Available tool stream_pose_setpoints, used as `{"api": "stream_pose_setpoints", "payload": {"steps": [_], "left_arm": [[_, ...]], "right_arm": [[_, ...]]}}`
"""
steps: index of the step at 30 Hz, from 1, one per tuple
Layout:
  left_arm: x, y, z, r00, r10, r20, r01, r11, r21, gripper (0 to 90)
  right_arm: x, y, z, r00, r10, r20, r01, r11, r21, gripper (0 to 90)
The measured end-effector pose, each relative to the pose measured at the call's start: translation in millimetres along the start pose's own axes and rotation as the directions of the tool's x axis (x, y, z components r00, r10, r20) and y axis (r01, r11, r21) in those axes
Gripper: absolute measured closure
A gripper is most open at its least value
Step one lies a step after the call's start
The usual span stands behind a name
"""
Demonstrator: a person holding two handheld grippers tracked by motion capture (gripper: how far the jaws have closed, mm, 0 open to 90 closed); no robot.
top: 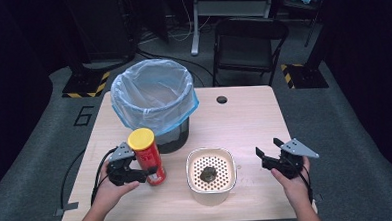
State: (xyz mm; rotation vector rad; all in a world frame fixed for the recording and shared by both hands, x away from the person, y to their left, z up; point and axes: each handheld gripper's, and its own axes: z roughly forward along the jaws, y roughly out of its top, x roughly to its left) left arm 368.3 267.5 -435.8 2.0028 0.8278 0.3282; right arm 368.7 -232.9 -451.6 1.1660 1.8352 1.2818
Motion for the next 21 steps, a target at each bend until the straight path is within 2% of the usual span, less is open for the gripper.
{"api": "stream_pose_setpoints", "payload": {"steps": [5, 15, 21], "left_arm": [[-5.8, 7.6, -7.5, 1.0000, -0.003, 0.002, 0.003, 0.9998, 0.021, 23.9], [-14.5, 32.8, -28.8, 0.9996, 0.010, -0.025, -0.010, 0.9998, 0.017, 23.8], [-21.8, 47.5, -40.9, 0.9998, 0.009, -0.018, -0.009, 0.9998, 0.015, 23.9]], "right_arm": [[-0.3, -0.6, -1.1, 1.0000, -0.005, -0.007, 0.005, 1.000, 0.003, 22.2], [-1.3, -1.5, -1.4, 1.0000, 0.006, 0.002, -0.006, 1.000, 0.003, 22.2], [-2.0, -2.9, -0.2, 1.0000, 0.004, 0.004, -0.004, 1.000, 0.010, 22.2]]}}
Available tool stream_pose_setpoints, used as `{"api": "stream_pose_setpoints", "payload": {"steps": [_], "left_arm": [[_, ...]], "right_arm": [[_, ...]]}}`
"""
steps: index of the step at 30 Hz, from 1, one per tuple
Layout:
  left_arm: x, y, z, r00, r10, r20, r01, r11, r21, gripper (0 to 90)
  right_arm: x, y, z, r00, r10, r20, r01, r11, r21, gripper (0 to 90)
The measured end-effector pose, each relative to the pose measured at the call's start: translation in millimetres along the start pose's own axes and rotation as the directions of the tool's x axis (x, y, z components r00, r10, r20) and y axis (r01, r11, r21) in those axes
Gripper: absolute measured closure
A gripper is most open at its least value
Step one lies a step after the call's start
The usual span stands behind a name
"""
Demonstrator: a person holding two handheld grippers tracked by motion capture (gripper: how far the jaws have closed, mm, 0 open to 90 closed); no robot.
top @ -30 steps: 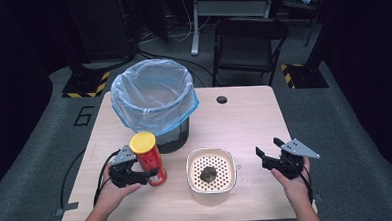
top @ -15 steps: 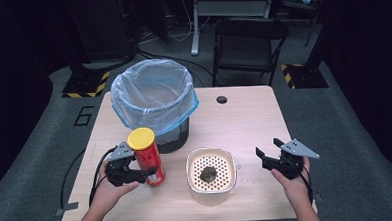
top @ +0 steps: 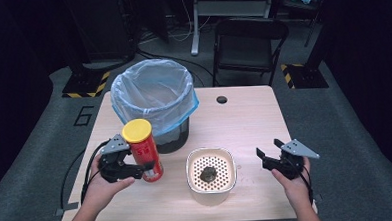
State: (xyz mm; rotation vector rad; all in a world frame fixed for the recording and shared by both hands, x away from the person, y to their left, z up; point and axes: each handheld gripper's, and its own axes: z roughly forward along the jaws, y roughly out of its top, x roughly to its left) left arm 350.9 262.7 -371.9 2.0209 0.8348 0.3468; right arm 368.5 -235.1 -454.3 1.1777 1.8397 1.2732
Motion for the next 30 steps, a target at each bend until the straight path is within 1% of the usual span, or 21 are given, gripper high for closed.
{"api": "stream_pose_setpoints", "payload": {"steps": [2, 4, 8, 13, 14, 15, 17, 19, 21, 23, 30], "left_arm": [[-2.9, 4.3, -3.9, 1.0000, 0.004, 0.002, -0.004, 1.0000, 0.002, 23.8], [-8.0, 12.0, -11.1, 1.0000, 0.009, 0.000, -0.009, 1.0000, -0.001, 23.9], [-15.8, 26.6, -24.2, 0.9998, 0.018, 0.004, -0.018, 0.9998, -0.001, 23.9], [-24.6, 43.9, -39.0, 0.9999, 0.017, -0.003, -0.017, 0.9997, -0.016, 23.8], [-27.2, 50.3, -44.4, 0.9998, 0.019, 0.004, -0.019, 0.9997, -0.018, 23.9], [-29.0, 54.6, -47.6, 0.9998, 0.021, 0.003, -0.021, 0.9995, -0.022, 23.8], [-31.7, 63.9, -53.5, 0.9995, 0.031, -0.001, -0.031, 0.9991, -0.031, 23.9], [-32.8, 73.7, -58.3, 0.9991, 0.040, -0.011, -0.040, 0.9987, -0.031, 23.9], [-32.3, 83.9, -62.0, 0.9990, 0.042, -0.013, -0.042, 0.9986, -0.033, 23.9], [-31.2, 94.4, -65.8, 0.9993, 0.037, -0.005, -0.037, 0.9986, -0.037, 23.9], [-29.7, 129.8, -75.2, 0.9988, 0.049, 0.004, -0.048, 0.9969, -0.063, 23.8]], "right_arm": [[0.0, -0.6, 0.5, 1.0000, 0.001, -0.001, -0.001, 1.000, 0.005, 22.3], [-0.2, -1.2, 1.2, 1.0000, -0.005, -0.008, 0.005, 1.000, 0.010, 22.3], [0.4, -1.5, 1.6, 1.0000, -0.003, -0.006, 0.003, 1.000, 0.011, 22.3], [0.2, -1.9, 1.5, 1.0000, -0.007, -0.005, 0.007, 1.000, 0.015, 22.5], [0.1, -2.0, 1.5, 1.0000, -0.008, -0.004, 0.008, 1.000, 0.016, 22.7], [0.1, -2.2, 1.6, 1.0000, -0.006, 0.001, 0.006, 1.000, 0.021, 22.7], [-0.6, -2.4, 1.6, 0.9999, -0.008, -0.006, 0.008, 1.000, 0.023, 22.7], [-0.5, -2.3, 1.6, 1.0000, -0.005, -0.004, 0.005, 1.000, 0.024, 22.9], [-0.7, -2.5, 1.7, 1.0000, -0.003, -0.004, 0.003, 1.000, 0.024, 23.0], [-1.4, -2.7, 2.0, 1.0000, -0.006, -0.004, 0.006, 1.000, 0.025, 23.1], [-3.1, -3.7, 1.9, 1.0000, 0.001, 0.002, -0.001, 1.000, 0.031, 23.3]]}}
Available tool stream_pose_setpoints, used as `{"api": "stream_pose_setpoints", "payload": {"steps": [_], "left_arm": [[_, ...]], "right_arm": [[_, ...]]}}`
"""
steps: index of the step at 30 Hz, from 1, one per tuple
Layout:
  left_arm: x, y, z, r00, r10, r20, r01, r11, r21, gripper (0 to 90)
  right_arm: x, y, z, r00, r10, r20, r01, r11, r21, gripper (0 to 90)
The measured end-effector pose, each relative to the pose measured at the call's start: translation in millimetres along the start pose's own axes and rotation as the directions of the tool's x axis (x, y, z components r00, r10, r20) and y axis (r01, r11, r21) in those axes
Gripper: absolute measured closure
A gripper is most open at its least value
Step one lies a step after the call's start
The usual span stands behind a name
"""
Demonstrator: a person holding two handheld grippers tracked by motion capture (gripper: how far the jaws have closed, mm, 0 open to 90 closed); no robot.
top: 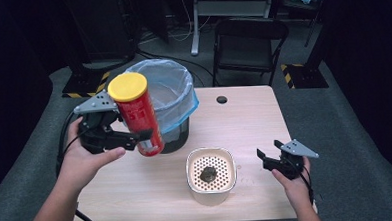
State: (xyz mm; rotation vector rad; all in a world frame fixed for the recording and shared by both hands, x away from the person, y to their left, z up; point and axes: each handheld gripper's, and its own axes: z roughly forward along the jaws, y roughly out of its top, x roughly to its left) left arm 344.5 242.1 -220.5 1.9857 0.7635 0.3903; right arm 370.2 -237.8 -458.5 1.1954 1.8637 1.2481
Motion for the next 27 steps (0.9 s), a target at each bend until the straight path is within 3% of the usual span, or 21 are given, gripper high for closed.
{"api": "stream_pose_setpoints", "payload": {"steps": [5, 13, 21, 27], "left_arm": [[5.7, 22.6, -0.7, 0.9999, 0.005, -0.012, -0.005, 1.0000, -0.009, 23.8], [24.5, 52.9, 2.4, 0.9984, -0.025, -0.050, 0.023, 0.9989, -0.041, 23.8], [46.2, 67.0, 23.4, 0.9937, -0.050, -0.100, 0.046, 0.9980, -0.043, 23.9], [64.4, 74.4, 39.9, 0.9849, -0.091, -0.148, 0.084, 0.9950, -0.054, 23.9]], "right_arm": [[-0.1, -0.9, 0.7, 1.0000, -0.001, -0.005, 0.001, 1.000, 0.005, 23.3], [-0.4, -2.0, 1.8, 1.0000, 0.001, -0.001, -0.001, 1.000, 0.009, 23.3], [0.3, -3.5, 3.5, 1.0000, -0.003, -0.002, 0.003, 1.000, 0.016, 23.4], [1.7, -4.5, 4.6, 0.9999, -0.011, -0.005, 0.012, 1.000, 0.022, 23.3]]}}
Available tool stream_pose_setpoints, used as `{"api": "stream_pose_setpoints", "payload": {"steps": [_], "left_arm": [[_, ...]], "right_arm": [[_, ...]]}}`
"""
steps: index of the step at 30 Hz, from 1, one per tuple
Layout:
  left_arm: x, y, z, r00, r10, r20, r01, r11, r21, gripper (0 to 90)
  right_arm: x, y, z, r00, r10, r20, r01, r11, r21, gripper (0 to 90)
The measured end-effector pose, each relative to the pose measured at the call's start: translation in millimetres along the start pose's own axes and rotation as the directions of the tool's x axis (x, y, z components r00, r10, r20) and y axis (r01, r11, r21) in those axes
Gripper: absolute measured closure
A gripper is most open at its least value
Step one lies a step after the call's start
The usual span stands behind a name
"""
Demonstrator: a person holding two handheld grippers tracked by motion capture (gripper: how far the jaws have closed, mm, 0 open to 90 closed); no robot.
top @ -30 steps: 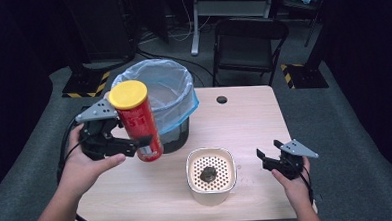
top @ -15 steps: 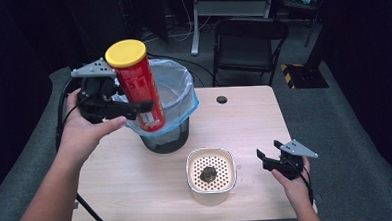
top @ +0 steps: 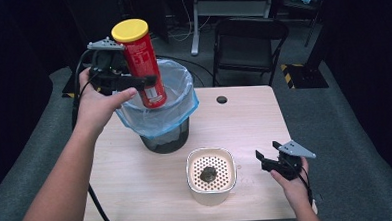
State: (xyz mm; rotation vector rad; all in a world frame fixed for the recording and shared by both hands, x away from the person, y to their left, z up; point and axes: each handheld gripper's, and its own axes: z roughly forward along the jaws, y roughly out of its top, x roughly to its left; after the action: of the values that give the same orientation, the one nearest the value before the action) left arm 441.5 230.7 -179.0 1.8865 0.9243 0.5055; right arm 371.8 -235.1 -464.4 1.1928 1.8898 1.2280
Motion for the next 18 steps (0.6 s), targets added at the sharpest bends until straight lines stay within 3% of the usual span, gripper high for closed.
{"api": "stream_pose_setpoints", "payload": {"steps": [3, 9, 14, 18], "left_arm": [[6.8, 0.6, 9.1, 0.9987, -0.009, -0.050, 0.010, 1.0000, 0.003, 23.9], [19.1, -6.2, 28.6, 0.9952, -0.036, -0.090, 0.036, 0.9993, 0.000, 23.8], [29.4, -15.8, 42.4, 0.9929, -0.069, -0.097, 0.070, 0.9975, 0.005, 23.8], [35.7, -24.3, 54.1, 0.9911, -0.073, -0.111, 0.075, 0.9970, 0.019, 23.8]], "right_arm": [[1.2, -1.0, 1.1, 1.0000, -0.002, -0.004, 0.002, 1.000, 0.004, 23.3], [2.1, -2.0, 2.4, 0.9997, -0.019, -0.012, 0.019, 1.000, 0.011, 23.4], [3.4, -2.4, 3.3, 0.9998, -0.013, -0.011, 0.013, 1.000, 0.012, 23.3], [3.0, -2.8, 3.7, 0.9995, -0.026, -0.017, 0.026, 1.000, 0.015, 23.3]]}}
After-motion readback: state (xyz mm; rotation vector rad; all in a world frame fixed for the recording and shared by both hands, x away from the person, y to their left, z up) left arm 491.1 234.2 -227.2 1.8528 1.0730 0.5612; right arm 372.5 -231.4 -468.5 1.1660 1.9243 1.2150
